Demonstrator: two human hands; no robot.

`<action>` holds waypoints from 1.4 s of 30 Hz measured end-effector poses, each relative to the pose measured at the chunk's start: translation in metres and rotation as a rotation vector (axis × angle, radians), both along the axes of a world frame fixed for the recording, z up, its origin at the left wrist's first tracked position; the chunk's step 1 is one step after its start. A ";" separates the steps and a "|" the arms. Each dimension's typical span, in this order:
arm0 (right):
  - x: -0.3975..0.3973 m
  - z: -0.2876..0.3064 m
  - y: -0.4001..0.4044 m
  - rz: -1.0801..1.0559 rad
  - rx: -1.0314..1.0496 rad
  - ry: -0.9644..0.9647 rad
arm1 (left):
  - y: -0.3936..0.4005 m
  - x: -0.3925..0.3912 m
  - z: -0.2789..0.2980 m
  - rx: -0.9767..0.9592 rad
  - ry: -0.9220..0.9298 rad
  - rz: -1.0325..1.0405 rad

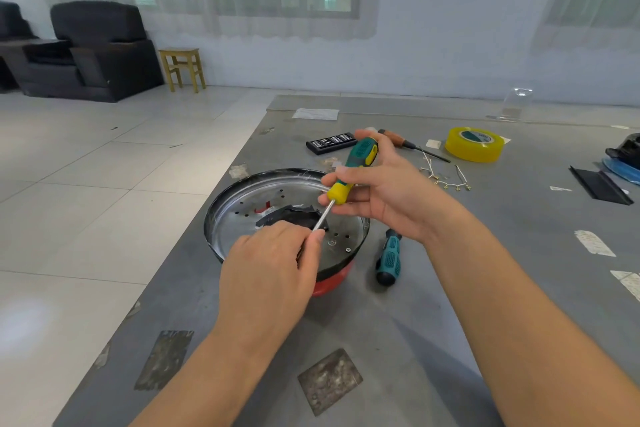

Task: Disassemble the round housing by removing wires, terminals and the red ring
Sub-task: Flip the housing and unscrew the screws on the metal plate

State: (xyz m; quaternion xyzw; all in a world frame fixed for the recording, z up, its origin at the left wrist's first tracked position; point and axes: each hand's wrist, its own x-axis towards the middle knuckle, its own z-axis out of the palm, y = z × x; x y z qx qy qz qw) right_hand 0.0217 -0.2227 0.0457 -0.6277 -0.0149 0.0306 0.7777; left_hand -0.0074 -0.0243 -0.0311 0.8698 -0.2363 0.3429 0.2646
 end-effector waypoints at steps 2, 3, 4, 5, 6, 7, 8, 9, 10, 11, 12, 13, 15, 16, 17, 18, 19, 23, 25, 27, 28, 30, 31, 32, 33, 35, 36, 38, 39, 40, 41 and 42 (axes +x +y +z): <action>0.003 -0.002 -0.003 -0.060 -0.031 -0.020 | 0.000 -0.002 0.004 0.032 0.119 -0.017; 0.005 -0.003 -0.005 -0.112 -0.062 -0.041 | -0.001 -0.003 0.006 0.062 0.181 -0.014; 0.007 -0.003 -0.007 -0.174 -0.110 -0.072 | -0.001 -0.003 0.008 0.110 0.225 -0.008; 0.009 -0.004 -0.010 -0.234 -0.167 -0.109 | -0.001 -0.004 0.008 0.182 0.255 -0.007; 0.011 -0.004 -0.014 -0.281 -0.219 -0.146 | 0.000 -0.004 0.008 0.262 0.276 -0.011; 0.013 -0.004 -0.017 -0.308 -0.267 -0.181 | 0.002 -0.003 0.007 0.329 0.290 -0.017; 0.014 -0.004 -0.021 -0.314 -0.320 -0.210 | 0.003 -0.002 0.006 0.370 0.297 -0.021; 0.014 -0.004 -0.025 -0.313 -0.377 -0.231 | 0.004 -0.001 0.004 0.392 0.301 -0.024; 0.015 -0.004 -0.028 -0.311 -0.427 -0.248 | 0.005 0.000 0.004 0.400 0.303 -0.024; 0.015 -0.004 -0.031 -0.310 -0.458 -0.260 | 0.005 0.000 0.004 0.400 0.309 -0.021; 0.015 -0.005 -0.033 -0.312 -0.468 -0.269 | 0.004 0.000 0.004 0.398 0.315 -0.018; 0.016 -0.005 -0.035 -0.315 -0.467 -0.272 | 0.004 -0.001 0.004 0.398 0.318 -0.016; 0.017 -0.007 -0.039 -0.326 -0.462 -0.271 | 0.004 -0.001 0.004 0.391 0.317 -0.011; 0.018 -0.007 -0.040 -0.331 -0.459 -0.268 | 0.003 -0.001 0.004 0.388 0.320 -0.006; 0.018 -0.008 -0.041 -0.334 -0.451 -0.268 | 0.004 -0.002 0.003 0.389 0.321 -0.001; 0.019 -0.008 -0.042 -0.335 -0.445 -0.269 | 0.004 -0.002 0.003 0.391 0.318 0.005; 0.019 -0.009 -0.042 -0.333 -0.444 -0.270 | 0.004 -0.002 0.003 0.391 0.316 0.008; 0.020 -0.010 -0.045 -0.324 -0.442 -0.264 | 0.003 -0.001 0.002 0.392 0.312 0.007; 0.021 -0.011 -0.046 -0.323 -0.452 -0.265 | 0.002 -0.002 0.002 0.395 0.306 0.010; 0.021 -0.011 -0.047 -0.321 -0.464 -0.264 | 0.002 -0.003 0.004 0.391 0.308 0.013; 0.021 -0.011 -0.047 -0.320 -0.470 -0.263 | 0.002 -0.003 0.004 0.389 0.311 0.015; 0.021 -0.011 -0.047 -0.320 -0.482 -0.258 | 0.002 -0.003 0.004 0.391 0.314 0.018; 0.020 -0.010 -0.047 -0.323 -0.489 -0.257 | 0.002 -0.003 0.004 0.392 0.314 0.019; 0.019 -0.009 -0.046 -0.324 -0.495 -0.260 | 0.002 -0.004 0.004 0.391 0.314 0.018; 0.018 -0.008 -0.045 -0.323 -0.500 -0.269 | 0.001 -0.004 0.005 0.389 0.314 0.016; 0.016 -0.005 -0.041 -0.317 -0.516 -0.297 | 0.001 -0.005 0.006 0.392 0.314 0.019; 0.014 -0.004 -0.039 -0.317 -0.530 -0.315 | 0.000 -0.005 0.006 0.397 0.313 0.023; 0.010 0.001 -0.033 -0.316 -0.574 -0.362 | 0.000 -0.006 0.007 0.402 0.305 0.027; 0.008 0.003 -0.030 -0.318 -0.608 -0.389 | 0.000 -0.006 0.007 0.401 0.302 0.029; 0.005 0.006 -0.027 -0.325 -0.655 -0.415 | -0.001 -0.006 0.007 0.401 0.301 0.032; 0.003 0.009 -0.024 -0.343 -0.724 -0.439 | -0.001 -0.006 0.006 0.400 0.297 0.036; 0.000 0.012 -0.021 -0.375 -0.818 -0.465 | -0.002 -0.006 0.006 0.400 0.293 0.039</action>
